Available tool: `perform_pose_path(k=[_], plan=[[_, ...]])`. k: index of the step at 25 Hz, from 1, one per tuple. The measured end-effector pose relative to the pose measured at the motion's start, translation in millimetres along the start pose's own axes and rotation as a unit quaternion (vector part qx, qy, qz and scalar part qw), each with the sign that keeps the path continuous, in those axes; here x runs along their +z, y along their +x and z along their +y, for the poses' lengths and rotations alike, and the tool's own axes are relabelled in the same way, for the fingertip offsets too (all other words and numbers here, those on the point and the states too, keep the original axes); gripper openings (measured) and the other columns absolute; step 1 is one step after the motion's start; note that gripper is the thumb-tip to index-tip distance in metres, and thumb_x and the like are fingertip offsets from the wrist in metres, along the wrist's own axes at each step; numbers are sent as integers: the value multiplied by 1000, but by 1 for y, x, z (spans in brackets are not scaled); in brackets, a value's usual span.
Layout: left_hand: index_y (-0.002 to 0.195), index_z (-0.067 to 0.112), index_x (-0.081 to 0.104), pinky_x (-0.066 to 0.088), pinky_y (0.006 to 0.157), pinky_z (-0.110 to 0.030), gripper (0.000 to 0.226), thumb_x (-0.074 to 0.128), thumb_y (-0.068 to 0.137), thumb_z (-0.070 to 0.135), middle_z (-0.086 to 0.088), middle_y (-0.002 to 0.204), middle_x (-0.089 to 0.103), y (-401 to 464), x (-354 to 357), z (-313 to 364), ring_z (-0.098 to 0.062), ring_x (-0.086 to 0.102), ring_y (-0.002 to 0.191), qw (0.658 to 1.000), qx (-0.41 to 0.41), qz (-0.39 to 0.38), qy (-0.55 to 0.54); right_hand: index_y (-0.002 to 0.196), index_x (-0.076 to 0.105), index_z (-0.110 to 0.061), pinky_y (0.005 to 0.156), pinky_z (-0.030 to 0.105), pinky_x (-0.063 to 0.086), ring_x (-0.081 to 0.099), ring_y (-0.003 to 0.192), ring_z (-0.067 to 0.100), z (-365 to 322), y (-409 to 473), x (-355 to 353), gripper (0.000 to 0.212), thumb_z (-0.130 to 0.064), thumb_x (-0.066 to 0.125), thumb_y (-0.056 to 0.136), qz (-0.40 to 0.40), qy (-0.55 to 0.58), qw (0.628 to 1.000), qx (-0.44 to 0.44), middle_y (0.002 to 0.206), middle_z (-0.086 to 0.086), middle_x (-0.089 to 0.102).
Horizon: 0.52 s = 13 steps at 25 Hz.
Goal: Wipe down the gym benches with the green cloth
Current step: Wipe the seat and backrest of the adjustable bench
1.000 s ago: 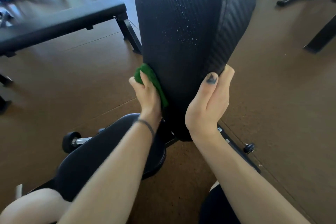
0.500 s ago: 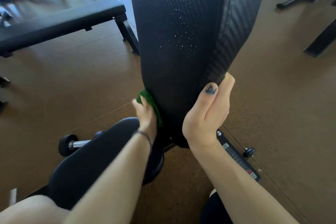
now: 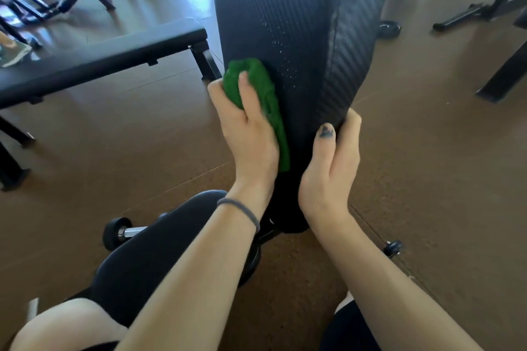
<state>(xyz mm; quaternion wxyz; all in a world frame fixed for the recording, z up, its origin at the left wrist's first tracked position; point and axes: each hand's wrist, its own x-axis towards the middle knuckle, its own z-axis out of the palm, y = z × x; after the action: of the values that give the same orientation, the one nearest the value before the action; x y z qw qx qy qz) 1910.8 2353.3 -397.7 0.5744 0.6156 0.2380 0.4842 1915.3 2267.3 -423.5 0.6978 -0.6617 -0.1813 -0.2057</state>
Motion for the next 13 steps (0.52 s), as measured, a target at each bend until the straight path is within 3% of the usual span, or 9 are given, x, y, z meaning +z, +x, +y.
perform_pose_path(k=[2, 4, 5, 9, 11, 13], plan=[[107, 7, 43, 46, 72, -29, 27, 42, 109, 34, 5, 87, 54, 4, -3, -17, -8, 54, 76, 999, -42, 4, 9, 136, 49, -4, 86, 40, 50, 61, 101, 19, -20, 19, -1, 56, -45, 36, 100, 12, 18, 999, -32, 116, 8, 63], [106, 12, 41, 45, 71, -31, 24, 42, 110, 36, 3, 87, 54, -9, -11, -29, -9, 54, 75, 994, -111, -4, 13, 135, 47, -8, 75, 36, 46, 58, 85, 13, -35, 33, 5, 56, -49, 33, 100, 17, 8, 999, -26, 102, 0, 63], [104, 13, 41, 45, 71, -31, 21, 43, 109, 34, 4, 86, 53, -19, -12, -22, -8, 54, 74, 995, -97, -15, 12, 133, 47, -8, 70, 36, 43, 54, 78, 11, -37, 35, 7, 56, -50, 32, 100, 22, 9, 999, -26, 95, -4, 59], [102, 12, 42, 45, 66, -20, 14, 45, 108, 24, 14, 81, 53, -37, -1, 21, 2, 52, 71, 993, 98, -58, 8, 120, 50, -4, 66, 25, 39, 48, 67, -1, -29, 36, -1, 47, -44, 34, 102, -1, 48, 998, -29, 79, -21, 53], [102, 12, 42, 47, 69, -33, 21, 45, 106, 32, 17, 80, 54, -7, 1, 6, -2, 52, 71, 996, 88, -28, -4, 117, 51, -5, 65, 17, 35, 49, 64, -3, -31, 41, -3, 45, -43, 35, 101, -5, 70, 997, -29, 73, -25, 53], [98, 15, 41, 45, 72, -37, 24, 44, 104, 39, 14, 80, 51, 16, 3, 0, -2, 50, 70, 1000, 16, -14, 2, 125, 51, -7, 67, 19, 36, 50, 68, -2, -36, 42, -1, 49, -46, 35, 100, -14, 78, 997, -19, 78, -23, 54]])
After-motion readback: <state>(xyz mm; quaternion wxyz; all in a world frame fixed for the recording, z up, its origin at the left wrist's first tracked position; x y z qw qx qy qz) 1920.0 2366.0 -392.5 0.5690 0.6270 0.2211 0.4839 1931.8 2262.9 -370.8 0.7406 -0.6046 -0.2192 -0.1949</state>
